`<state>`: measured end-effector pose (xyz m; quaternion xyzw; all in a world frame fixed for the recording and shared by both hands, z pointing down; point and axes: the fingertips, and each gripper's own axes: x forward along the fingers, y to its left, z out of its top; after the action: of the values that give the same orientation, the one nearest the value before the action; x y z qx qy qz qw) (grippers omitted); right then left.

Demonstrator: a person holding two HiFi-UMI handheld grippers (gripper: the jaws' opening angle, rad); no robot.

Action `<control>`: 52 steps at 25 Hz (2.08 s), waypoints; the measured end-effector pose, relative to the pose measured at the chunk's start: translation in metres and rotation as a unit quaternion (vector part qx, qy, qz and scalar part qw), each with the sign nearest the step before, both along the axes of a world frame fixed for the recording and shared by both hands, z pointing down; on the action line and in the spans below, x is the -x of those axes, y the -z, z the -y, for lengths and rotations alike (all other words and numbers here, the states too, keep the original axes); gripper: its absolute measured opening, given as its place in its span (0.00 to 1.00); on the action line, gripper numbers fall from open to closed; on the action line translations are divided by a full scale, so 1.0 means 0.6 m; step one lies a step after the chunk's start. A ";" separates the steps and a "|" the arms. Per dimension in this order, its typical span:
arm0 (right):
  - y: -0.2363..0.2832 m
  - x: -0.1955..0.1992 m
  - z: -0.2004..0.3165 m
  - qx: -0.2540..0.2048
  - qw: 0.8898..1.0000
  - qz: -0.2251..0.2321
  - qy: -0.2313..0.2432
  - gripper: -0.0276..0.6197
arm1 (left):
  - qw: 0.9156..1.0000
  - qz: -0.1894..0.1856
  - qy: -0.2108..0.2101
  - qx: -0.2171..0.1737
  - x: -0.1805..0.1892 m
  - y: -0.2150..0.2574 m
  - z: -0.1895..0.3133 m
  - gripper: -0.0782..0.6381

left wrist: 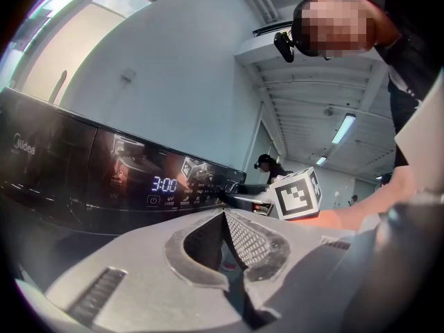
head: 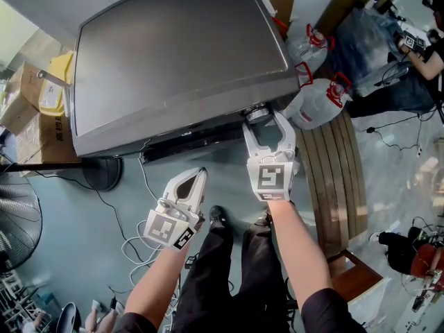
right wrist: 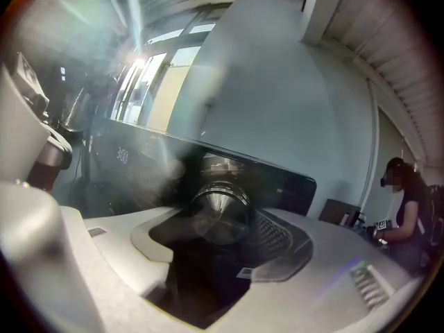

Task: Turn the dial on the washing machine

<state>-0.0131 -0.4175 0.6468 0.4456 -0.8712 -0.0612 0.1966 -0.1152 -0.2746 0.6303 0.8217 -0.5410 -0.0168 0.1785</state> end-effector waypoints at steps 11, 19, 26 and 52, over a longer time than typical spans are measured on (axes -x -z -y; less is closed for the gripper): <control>-0.001 -0.001 0.001 -0.022 0.999 -0.029 -0.001 0.49 | 1.000 0.002 -0.001 0.000 -0.001 0.001 0.005 0.13; 0.000 0.000 -0.002 -0.039 0.997 -0.068 0.005 0.49 | 1.000 -0.003 -0.003 0.002 -0.012 0.000 0.007 0.13; -0.005 -0.005 -0.007 0.029 0.999 0.045 0.009 0.50 | 1.000 -0.004 -0.004 0.004 -0.014 0.000 0.006 0.13; -0.015 -0.027 0.010 0.228 0.910 0.341 -0.059 0.49 | 1.000 -0.010 -0.014 0.016 -0.033 -0.016 -0.005 0.13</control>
<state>0.0030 -0.4237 0.6556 0.4329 -0.8476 0.3066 -0.0127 -0.0955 -0.2714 0.6401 0.8260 -0.5276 -0.0138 0.1977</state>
